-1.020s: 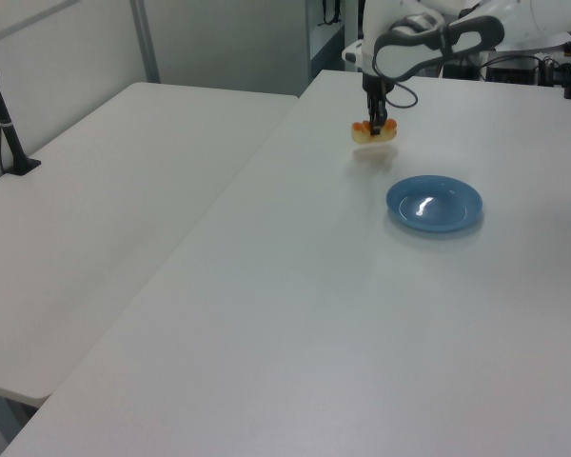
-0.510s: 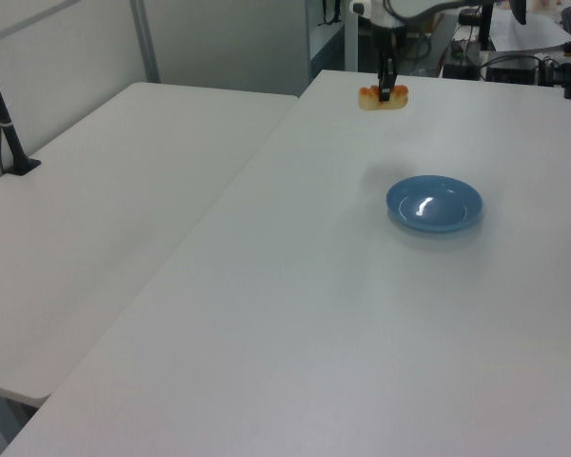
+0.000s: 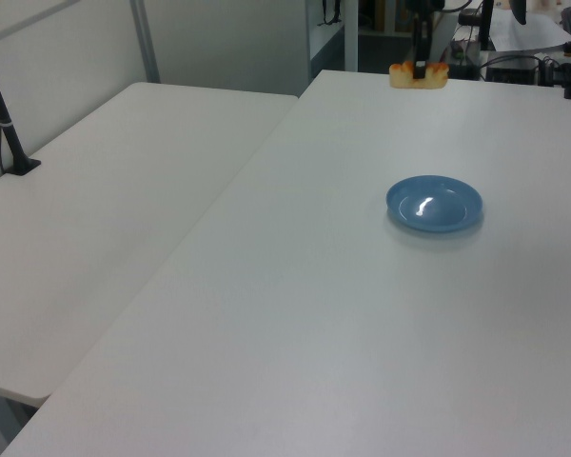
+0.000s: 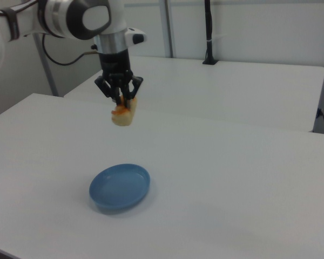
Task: Put the bread on a plate
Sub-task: 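Lift the gripped bread roll up off the table, then carry the bread roll over the blue plate and lower it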
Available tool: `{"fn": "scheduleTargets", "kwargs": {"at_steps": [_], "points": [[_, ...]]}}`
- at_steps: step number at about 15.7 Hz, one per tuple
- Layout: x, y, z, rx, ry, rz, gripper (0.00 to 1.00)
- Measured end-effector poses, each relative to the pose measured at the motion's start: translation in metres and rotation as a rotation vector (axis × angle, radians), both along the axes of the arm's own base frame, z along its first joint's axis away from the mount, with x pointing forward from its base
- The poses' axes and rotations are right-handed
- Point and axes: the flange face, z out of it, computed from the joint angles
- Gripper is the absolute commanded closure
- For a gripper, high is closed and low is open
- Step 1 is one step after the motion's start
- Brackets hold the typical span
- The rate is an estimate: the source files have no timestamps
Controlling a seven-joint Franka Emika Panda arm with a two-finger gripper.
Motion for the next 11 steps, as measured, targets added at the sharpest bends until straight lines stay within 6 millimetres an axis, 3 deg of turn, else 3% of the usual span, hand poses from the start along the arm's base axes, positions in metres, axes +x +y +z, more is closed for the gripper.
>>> {"fn": "scheduleTargets", "kwargs": {"at_steps": [2,5,11], "points": [[-0.013,0.013,-0.001,0.001,0.016,-0.051,0.79],[-0.025,0.034,-0.021,-0.003,0.016,-0.081,0.79],[-0.035,0.067,-0.095,-0.006,0.006,-0.132,0.79]]}}
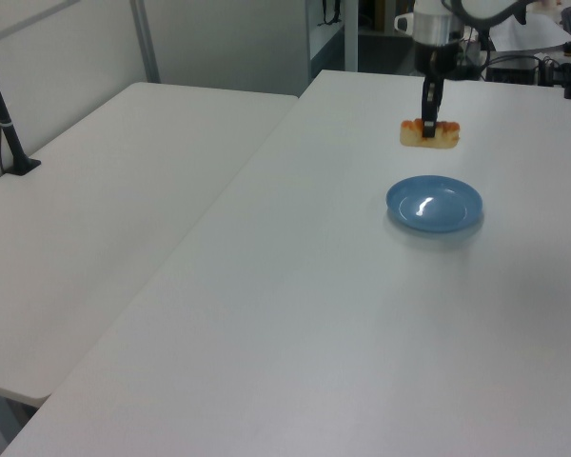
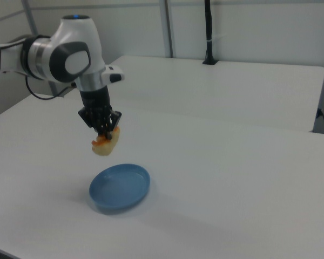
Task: Put the bread on a plate
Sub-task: 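Carry the bread roll over the blue plate and lower it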
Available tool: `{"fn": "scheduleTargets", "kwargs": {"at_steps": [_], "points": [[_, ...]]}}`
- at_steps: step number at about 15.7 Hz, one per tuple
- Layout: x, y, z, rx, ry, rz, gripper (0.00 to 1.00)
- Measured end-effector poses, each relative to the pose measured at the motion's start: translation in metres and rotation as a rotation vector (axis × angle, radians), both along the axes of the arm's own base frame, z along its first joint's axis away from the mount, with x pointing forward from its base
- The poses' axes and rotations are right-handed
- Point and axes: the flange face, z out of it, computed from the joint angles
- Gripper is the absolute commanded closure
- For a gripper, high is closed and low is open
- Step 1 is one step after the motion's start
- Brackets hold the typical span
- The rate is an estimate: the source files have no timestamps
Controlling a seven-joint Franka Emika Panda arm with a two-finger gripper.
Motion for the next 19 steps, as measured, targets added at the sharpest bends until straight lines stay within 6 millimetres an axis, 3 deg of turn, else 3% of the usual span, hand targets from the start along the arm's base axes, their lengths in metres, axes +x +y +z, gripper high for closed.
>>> {"fn": "scheduleTargets", "kwargs": {"at_steps": [9,12,14,15,19], "points": [[-0.001,-0.011,-0.118,-0.074,0.047,-0.030,0.79],[0.001,-0.013,-0.140,-0.087,0.057,-0.027,0.76],[0.000,-0.016,-0.145,-0.093,0.063,-0.028,0.32],[-0.001,-0.017,-0.146,-0.094,0.064,-0.029,0.21],[-0.001,-0.018,-0.145,-0.098,0.061,-0.049,0.10]]}}
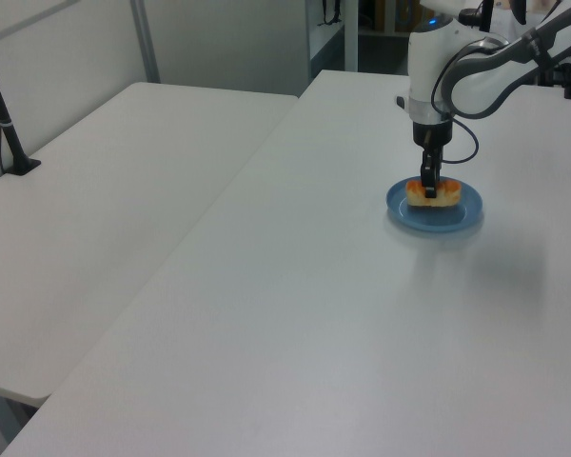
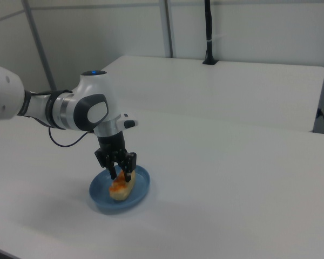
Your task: Put the bread on a plate
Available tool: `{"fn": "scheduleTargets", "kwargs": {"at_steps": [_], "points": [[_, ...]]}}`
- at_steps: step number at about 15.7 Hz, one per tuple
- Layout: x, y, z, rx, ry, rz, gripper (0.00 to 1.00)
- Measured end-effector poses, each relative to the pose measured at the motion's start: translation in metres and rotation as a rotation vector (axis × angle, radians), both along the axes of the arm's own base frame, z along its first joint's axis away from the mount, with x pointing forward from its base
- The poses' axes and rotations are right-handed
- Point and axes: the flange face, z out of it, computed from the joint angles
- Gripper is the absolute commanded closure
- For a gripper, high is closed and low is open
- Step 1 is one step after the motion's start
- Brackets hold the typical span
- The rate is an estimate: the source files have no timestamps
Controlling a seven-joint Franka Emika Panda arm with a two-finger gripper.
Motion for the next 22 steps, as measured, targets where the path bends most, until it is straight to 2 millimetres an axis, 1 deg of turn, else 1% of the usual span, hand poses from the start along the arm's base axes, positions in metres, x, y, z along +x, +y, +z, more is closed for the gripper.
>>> {"fn": "scheduleTargets", "kwargs": {"at_steps": [2,5,6,7,8,9,11,12,14,15,16,17,18,22], "points": [[0.000,0.000,0.000,-0.010,-0.001,-0.005,0.06],[0.000,-0.001,0.005,-0.016,-0.008,-0.013,0.05],[0.000,-0.002,0.011,-0.018,-0.008,-0.017,0.05],[-0.001,-0.004,0.022,-0.021,-0.002,-0.023,0.05],[0.000,-0.008,0.040,-0.026,0.003,-0.034,0.05],[0.002,-0.013,0.064,-0.031,0.004,-0.050,0.05],[0.007,-0.024,0.127,-0.010,-0.020,-0.099,0.05],[0.010,-0.031,0.162,0.014,-0.050,-0.129,0.05],[0.010,-0.049,0.228,0.054,-0.123,-0.181,0.05],[0.009,-0.057,0.253,0.062,-0.152,-0.197,0.05],[0.007,-0.062,0.271,0.066,-0.172,-0.208,0.05],[0.006,-0.064,0.281,0.065,-0.187,-0.211,0.05],[0.007,-0.064,0.288,0.065,-0.201,-0.217,0.05],[0.011,-0.057,0.292,0.067,-0.213,-0.238,0.03]]}}
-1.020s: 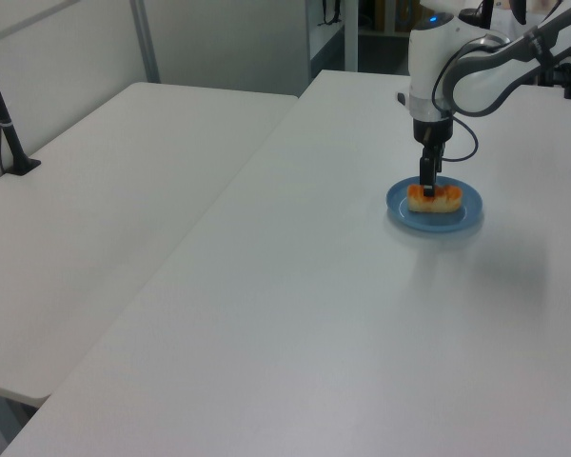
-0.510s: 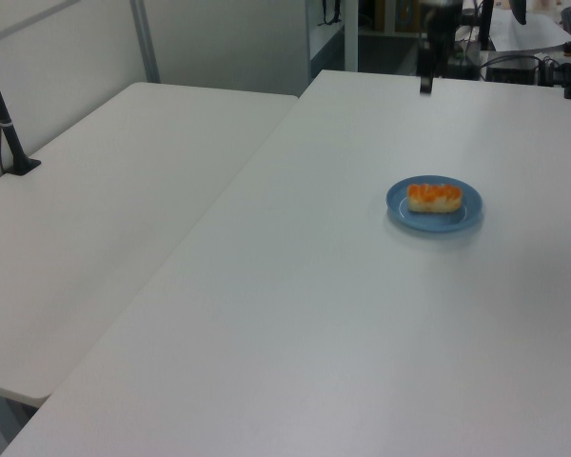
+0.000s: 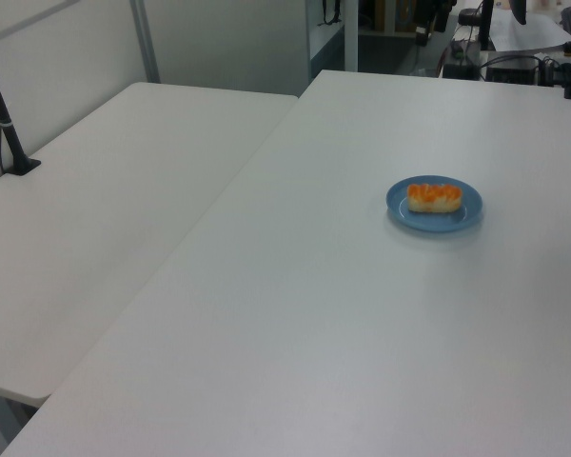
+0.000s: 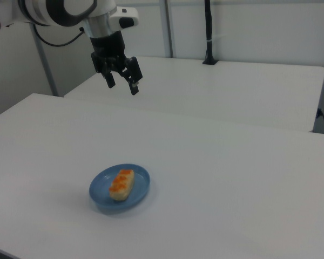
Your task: Put the bread on a plate
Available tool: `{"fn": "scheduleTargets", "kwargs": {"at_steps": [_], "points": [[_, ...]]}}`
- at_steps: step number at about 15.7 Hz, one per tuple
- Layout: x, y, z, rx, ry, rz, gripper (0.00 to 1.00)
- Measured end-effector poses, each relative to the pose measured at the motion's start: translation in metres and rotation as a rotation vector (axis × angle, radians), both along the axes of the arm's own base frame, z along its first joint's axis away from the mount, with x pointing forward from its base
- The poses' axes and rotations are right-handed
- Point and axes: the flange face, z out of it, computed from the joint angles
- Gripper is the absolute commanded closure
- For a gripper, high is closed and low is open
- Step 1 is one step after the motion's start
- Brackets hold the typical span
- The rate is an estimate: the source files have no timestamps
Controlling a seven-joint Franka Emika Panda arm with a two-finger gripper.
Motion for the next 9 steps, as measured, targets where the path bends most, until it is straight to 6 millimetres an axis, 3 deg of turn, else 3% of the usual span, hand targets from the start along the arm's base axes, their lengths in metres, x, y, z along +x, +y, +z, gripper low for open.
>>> {"fn": "scheduleTargets", "kwargs": {"at_steps": [6,9], "points": [[0.006,0.035,0.001,-0.016,-0.001,0.061,0.01],[0.005,0.035,0.003,-0.021,-0.004,0.057,0.00]]}}
